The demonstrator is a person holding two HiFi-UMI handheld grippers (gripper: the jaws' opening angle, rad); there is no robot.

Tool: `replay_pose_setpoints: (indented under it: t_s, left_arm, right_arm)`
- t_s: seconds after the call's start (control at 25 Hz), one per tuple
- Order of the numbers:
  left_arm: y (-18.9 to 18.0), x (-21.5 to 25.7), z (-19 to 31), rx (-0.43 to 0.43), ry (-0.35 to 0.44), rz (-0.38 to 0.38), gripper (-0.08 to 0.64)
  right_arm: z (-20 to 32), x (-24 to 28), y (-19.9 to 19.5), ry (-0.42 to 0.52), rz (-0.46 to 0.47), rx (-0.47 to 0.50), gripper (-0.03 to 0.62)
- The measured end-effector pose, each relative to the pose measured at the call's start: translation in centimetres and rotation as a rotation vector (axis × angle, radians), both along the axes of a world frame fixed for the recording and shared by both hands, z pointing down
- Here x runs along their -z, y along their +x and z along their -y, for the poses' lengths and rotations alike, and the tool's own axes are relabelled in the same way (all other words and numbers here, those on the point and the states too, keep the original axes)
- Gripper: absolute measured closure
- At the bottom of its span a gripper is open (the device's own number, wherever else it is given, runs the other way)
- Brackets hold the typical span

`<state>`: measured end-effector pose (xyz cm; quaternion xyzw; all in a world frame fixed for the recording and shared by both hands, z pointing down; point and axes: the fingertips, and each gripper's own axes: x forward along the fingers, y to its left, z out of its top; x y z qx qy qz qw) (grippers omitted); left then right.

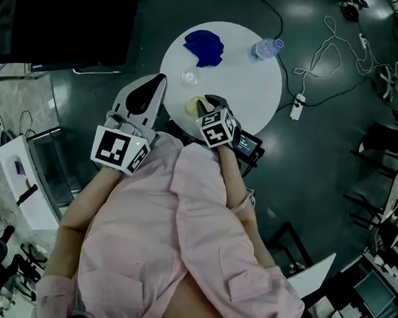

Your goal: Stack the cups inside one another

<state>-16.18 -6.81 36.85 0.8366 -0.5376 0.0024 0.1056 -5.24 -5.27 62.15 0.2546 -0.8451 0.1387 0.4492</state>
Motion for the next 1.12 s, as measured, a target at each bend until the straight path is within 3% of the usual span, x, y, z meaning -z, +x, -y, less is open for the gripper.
replay_pose_setpoints:
  t_s: [0.08,0.36,1.12]
  left_arm:
    - [0.1,0.0,0.0,-0.001,0.001,0.001,0.551]
    - [0.1,0.0,-0.2,-0.004,0.0,0.003,0.551]
    - [0.5,0.2,-0.4,-0.027,-0.006,0.011,0.551]
  right_arm:
    - [0.0,0.0,0.0,-0.005,0.005,-0.004,0.493]
    - [0.1,0.3,0.2,0.005,0.013,-0.026,0.462]
    - [1.0,2.7,0.8,0.062,0.07,-0.114,0.463]
